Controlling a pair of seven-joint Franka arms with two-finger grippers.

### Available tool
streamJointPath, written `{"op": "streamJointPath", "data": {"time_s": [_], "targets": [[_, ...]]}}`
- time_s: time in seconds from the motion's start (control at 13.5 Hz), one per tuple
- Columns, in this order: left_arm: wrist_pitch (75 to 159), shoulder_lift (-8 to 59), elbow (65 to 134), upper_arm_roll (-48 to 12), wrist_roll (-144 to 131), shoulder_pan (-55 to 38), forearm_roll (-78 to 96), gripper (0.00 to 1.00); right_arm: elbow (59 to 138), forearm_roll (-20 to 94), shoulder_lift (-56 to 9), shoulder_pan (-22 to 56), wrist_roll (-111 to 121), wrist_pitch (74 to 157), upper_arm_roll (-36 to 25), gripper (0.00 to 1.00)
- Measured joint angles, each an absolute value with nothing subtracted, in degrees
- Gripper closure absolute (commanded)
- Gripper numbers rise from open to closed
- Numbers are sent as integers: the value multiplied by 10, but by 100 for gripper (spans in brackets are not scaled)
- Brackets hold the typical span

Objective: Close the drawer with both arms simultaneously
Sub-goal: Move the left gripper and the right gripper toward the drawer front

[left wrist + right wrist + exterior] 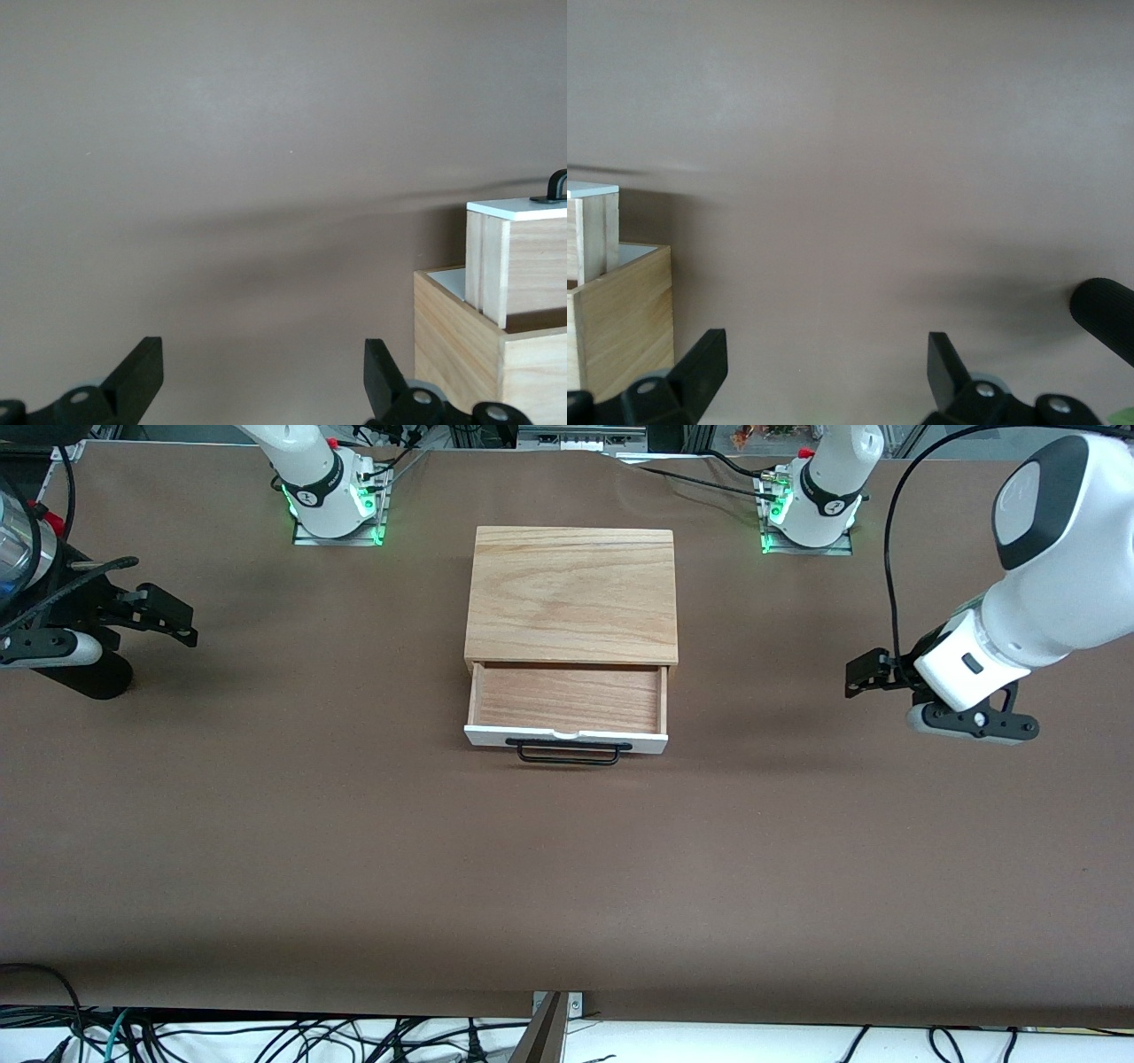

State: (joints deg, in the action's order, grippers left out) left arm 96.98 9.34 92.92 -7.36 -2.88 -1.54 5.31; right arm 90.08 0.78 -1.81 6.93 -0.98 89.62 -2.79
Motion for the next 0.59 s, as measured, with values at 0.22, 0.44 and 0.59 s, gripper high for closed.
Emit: {"op": "streamJointPath", "data": {"time_s": [0.22,0.44,0.59], "targets": [[977,127,908,-81,-44,-17,79,0,901,9,-18,69,-10,897,-28,0],[1016,168,888,-91,-93,-41,82,0,902,18,-43,72,-10,908,-24,0],[1060,193,883,-93,-124,-62,87,0,901,24,-82,85,-10,926,-19,0]]}}
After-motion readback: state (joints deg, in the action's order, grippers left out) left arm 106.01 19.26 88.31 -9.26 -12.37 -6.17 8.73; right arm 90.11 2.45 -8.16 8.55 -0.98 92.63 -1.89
